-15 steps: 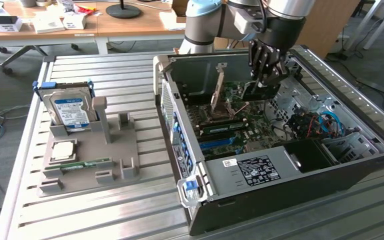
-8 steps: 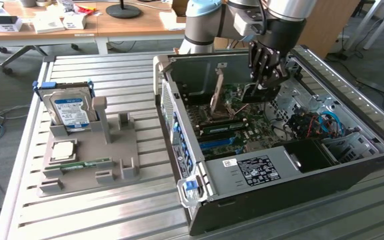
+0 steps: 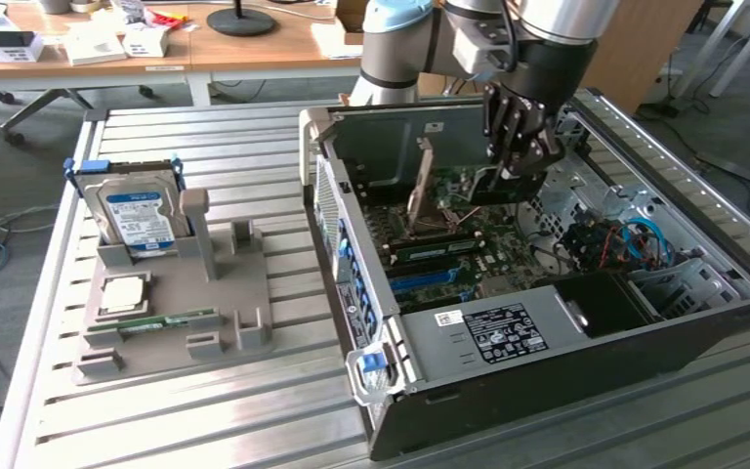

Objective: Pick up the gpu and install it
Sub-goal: 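Insert the gpu into the slot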

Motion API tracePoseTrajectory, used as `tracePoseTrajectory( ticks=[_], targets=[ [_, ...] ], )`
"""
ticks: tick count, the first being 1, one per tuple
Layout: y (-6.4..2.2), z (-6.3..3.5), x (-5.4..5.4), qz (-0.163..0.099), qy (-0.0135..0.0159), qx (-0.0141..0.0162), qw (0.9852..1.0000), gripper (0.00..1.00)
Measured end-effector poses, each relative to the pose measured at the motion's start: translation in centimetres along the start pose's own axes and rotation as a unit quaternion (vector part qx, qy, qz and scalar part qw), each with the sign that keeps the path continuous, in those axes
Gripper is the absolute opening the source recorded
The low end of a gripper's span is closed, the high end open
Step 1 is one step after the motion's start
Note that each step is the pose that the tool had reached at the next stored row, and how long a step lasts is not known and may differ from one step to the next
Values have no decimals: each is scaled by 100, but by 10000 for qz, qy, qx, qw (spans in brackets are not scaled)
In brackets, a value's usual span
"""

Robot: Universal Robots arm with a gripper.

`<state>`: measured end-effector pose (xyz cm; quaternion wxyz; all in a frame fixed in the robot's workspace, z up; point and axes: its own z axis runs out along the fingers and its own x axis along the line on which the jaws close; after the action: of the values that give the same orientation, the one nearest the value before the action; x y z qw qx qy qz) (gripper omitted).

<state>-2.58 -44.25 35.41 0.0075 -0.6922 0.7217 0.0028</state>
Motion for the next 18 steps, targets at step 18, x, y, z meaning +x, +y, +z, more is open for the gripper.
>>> tracePoseTrajectory(
  ticks=[18],
  targets=[
    [129, 37, 104, 21, 0, 0, 10000, 26]
  ],
)
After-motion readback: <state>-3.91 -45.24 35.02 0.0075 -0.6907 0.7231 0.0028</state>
